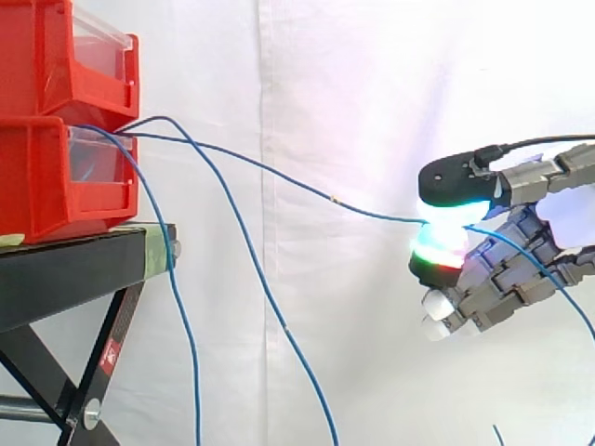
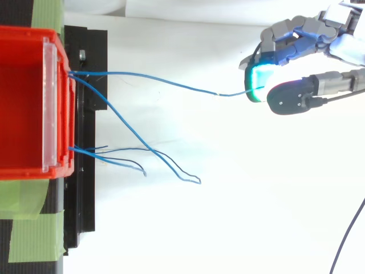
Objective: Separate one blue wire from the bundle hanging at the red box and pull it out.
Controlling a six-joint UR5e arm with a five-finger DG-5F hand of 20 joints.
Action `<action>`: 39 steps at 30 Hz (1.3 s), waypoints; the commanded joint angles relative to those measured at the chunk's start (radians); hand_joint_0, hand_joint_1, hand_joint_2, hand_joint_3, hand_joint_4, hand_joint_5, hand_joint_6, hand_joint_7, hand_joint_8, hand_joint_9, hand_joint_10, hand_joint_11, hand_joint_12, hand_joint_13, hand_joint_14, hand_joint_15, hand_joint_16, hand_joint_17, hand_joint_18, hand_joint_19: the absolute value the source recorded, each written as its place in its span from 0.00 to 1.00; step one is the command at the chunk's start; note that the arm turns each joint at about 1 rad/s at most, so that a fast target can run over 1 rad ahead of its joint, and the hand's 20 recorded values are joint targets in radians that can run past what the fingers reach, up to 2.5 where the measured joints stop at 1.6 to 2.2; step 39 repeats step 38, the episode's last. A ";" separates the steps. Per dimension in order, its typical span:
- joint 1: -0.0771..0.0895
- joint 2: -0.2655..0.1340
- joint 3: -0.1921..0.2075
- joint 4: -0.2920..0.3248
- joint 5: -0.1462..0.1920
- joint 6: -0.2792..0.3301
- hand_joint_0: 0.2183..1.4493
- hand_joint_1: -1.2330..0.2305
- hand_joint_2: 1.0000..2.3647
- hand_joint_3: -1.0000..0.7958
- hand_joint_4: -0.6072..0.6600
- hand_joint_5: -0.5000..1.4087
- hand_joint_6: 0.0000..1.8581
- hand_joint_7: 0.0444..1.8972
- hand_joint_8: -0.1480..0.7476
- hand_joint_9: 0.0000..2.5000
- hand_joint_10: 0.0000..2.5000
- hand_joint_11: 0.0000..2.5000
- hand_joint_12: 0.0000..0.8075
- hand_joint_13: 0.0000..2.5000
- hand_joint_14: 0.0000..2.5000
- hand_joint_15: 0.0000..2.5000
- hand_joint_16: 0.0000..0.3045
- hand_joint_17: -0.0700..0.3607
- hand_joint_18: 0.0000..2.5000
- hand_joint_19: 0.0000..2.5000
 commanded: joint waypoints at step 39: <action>-0.001 0.000 0.000 0.001 0.000 0.000 0.30 0.35 0.02 0.55 0.60 0.19 0.43 0.72 0.52 0.33 0.01 0.24 0.46 0.15 0.00 0.10 0.18 0.44 0.12 0.16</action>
